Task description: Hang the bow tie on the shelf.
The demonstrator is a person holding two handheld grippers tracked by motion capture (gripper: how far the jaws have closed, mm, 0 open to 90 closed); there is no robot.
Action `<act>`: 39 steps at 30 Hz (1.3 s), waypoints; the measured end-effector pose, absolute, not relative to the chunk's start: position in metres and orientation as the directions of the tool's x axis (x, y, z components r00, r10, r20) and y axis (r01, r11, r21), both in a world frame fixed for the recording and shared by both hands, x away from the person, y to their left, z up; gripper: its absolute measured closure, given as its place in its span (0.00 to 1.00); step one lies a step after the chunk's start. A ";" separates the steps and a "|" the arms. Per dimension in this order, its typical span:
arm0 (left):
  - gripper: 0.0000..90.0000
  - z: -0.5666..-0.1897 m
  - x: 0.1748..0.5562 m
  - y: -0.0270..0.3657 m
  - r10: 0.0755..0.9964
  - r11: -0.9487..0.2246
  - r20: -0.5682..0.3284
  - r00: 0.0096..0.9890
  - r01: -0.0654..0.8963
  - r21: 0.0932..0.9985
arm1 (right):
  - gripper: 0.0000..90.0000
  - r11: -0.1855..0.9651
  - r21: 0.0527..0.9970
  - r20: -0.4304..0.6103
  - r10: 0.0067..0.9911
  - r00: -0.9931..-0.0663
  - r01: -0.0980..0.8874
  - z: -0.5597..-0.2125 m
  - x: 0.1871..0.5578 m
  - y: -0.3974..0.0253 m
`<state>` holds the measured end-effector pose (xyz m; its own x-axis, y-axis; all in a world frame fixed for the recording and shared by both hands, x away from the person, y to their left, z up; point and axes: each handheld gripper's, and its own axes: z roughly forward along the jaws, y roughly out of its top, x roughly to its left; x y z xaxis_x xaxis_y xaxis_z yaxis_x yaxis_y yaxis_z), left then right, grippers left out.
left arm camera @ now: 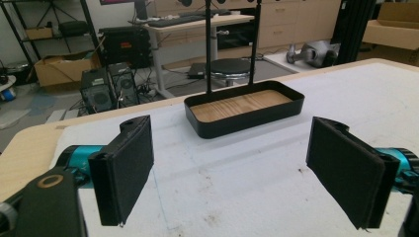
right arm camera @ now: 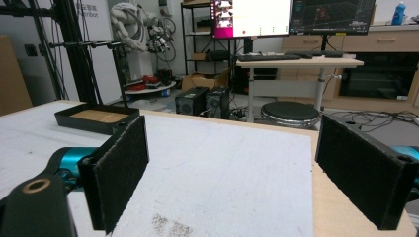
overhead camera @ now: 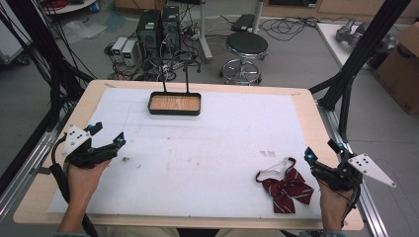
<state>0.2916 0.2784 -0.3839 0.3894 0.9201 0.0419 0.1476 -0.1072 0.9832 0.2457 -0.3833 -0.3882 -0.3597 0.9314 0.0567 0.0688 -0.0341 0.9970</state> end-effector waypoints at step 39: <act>0.21 -0.386 0.293 0.270 0.904 -0.099 0.031 0.427 0.138 0.986 | 0.18 0.064 0.916 0.143 0.870 -0.471 0.396 -0.442 0.218 -0.351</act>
